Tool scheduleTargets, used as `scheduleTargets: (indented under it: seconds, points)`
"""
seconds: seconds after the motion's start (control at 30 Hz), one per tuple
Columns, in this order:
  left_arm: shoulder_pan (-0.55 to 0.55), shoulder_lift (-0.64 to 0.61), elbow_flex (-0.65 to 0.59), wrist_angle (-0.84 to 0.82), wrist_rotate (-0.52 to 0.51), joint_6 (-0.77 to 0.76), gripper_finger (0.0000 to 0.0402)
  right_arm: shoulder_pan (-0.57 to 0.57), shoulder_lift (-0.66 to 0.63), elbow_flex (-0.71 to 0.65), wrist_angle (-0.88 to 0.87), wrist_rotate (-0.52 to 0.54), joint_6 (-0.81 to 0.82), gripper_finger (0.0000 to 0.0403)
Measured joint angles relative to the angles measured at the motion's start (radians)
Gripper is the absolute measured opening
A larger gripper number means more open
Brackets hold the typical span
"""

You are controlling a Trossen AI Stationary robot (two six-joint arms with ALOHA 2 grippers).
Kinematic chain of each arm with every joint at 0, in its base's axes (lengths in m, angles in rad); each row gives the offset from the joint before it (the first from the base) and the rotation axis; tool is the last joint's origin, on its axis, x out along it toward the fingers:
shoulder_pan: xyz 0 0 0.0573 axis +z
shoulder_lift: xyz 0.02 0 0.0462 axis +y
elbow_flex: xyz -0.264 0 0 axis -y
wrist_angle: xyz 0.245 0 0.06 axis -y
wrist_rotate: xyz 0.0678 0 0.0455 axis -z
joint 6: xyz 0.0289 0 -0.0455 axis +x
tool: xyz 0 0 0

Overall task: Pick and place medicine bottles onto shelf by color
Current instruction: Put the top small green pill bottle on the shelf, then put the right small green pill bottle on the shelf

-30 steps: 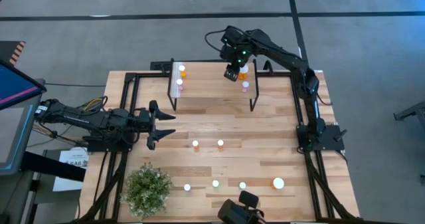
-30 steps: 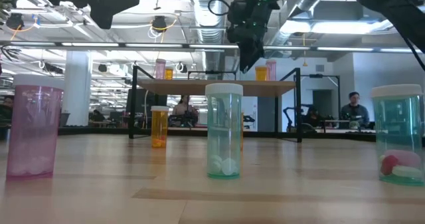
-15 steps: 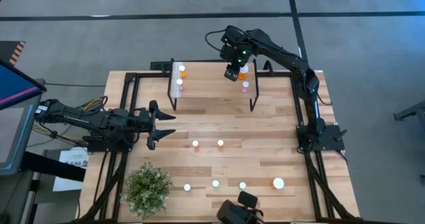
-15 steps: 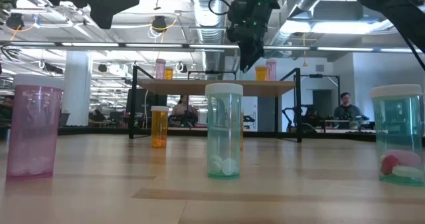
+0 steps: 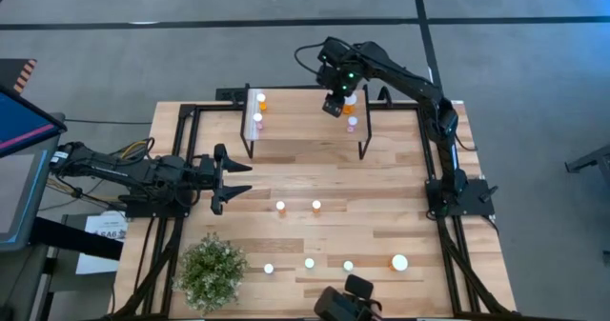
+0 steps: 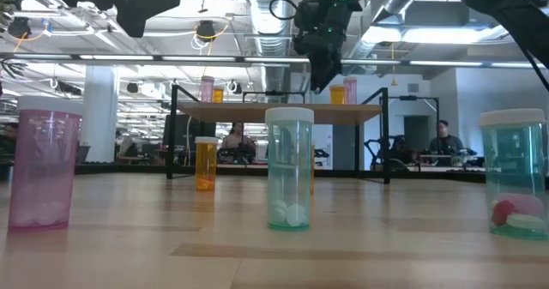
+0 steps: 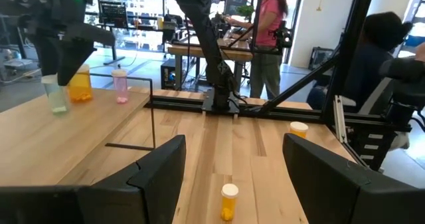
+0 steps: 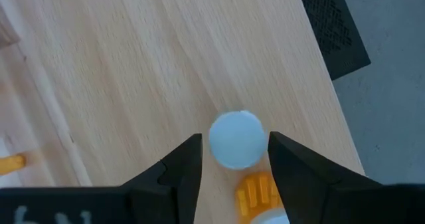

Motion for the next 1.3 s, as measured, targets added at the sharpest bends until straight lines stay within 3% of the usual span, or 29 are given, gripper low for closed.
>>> scheduleTargets:
  seconds: [0.37, 0.57, 1.0, 1.1, 1.3]
  points:
    - [0.000, 0.000, 0.000, 0.000, 0.000, 0.000, 0.0240, 0.009, -0.010, 0.143, -0.176, 0.006, 0.044, 0.0203]
    - [0.000, 0.000, 0.000, -0.002, 0.003, 0.000, 0.0240, 0.045, -0.126, 0.115, -0.167, 0.016, 0.047, 0.0200]
    - [0.000, 0.000, 0.000, -0.016, 0.005, -0.016, 0.0240, 0.298, -0.347, 0.102, -0.099, 0.074, 0.116, 0.0193]
    - [0.000, 0.000, 0.000, -0.022, 0.012, -0.023, 0.0240, 0.376, -0.411, -0.024, -0.043, 0.123, 0.139, 0.0191]
    - [0.000, 0.000, 0.000, -0.022, 0.015, -0.027, 0.0240, 0.499, -0.648, -0.548, 0.237, 0.192, 0.247, 0.0187]
